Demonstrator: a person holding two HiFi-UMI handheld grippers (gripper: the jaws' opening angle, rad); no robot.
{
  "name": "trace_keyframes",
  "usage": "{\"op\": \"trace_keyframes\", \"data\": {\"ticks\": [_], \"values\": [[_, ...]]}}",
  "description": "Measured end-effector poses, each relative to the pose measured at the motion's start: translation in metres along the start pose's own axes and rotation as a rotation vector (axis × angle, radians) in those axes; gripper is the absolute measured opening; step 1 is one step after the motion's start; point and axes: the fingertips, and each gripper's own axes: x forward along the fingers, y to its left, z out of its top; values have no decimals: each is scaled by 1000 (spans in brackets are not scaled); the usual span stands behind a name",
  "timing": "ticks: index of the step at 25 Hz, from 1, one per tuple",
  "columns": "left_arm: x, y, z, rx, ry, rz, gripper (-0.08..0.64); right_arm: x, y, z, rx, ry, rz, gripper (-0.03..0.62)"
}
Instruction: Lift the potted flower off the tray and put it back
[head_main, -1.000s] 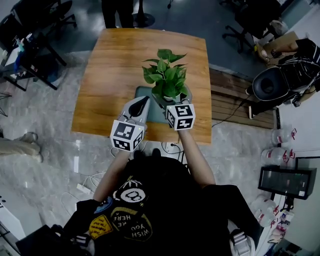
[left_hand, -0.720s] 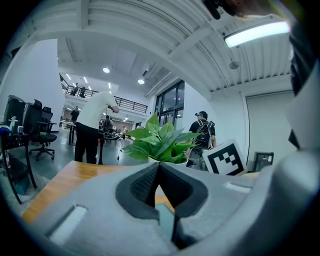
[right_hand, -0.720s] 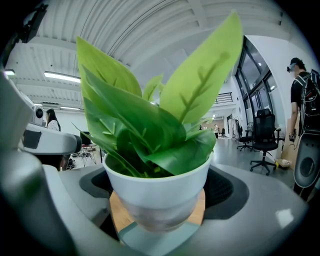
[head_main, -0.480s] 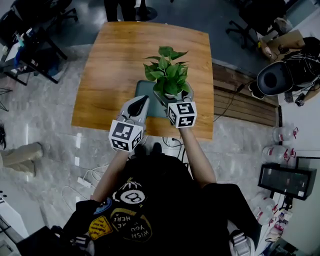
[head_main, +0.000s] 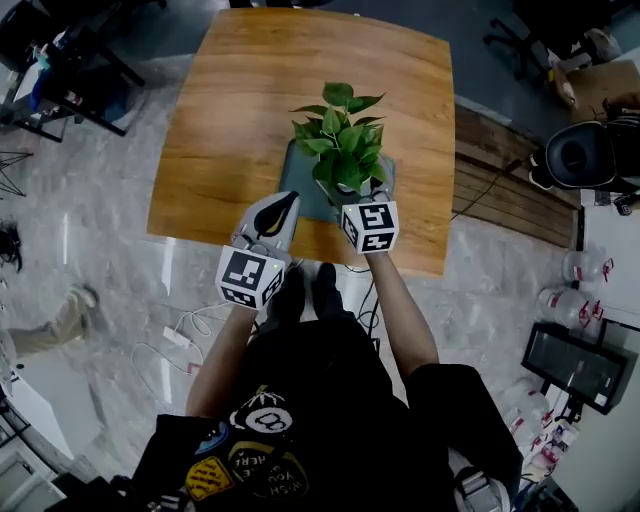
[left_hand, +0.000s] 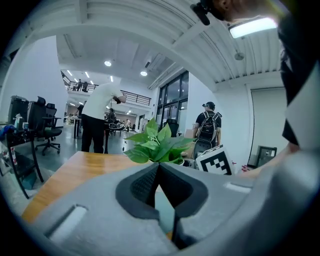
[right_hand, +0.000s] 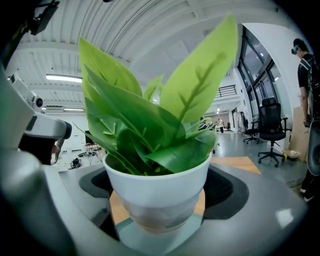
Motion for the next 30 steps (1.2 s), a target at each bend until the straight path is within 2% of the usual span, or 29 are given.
{"op": "trace_keyframes", "data": {"ticks": [4, 10, 14, 20, 24, 30], "values": [[5, 7, -24, -34, 17, -15, -5, 25, -2, -49, -7, -35, 49, 529], [-1, 12, -71, -96, 107, -24, -3, 59, -21, -152, 20, 56, 31, 529], [-2, 8, -82, -106, 103, -51, -3, 66, -35, -196, -8, 128, 21, 529], [-4, 20, -81, -120, 91, -66, -3, 68, -33, -213, -15, 168, 3, 531], [0, 9, -78, -118, 96, -110, -3, 66, -32, -216, -40, 193, 34, 531], [-9, 4, -75, -140, 95, -144, -3, 32, -28, -222, 12, 253, 35, 531]]}}
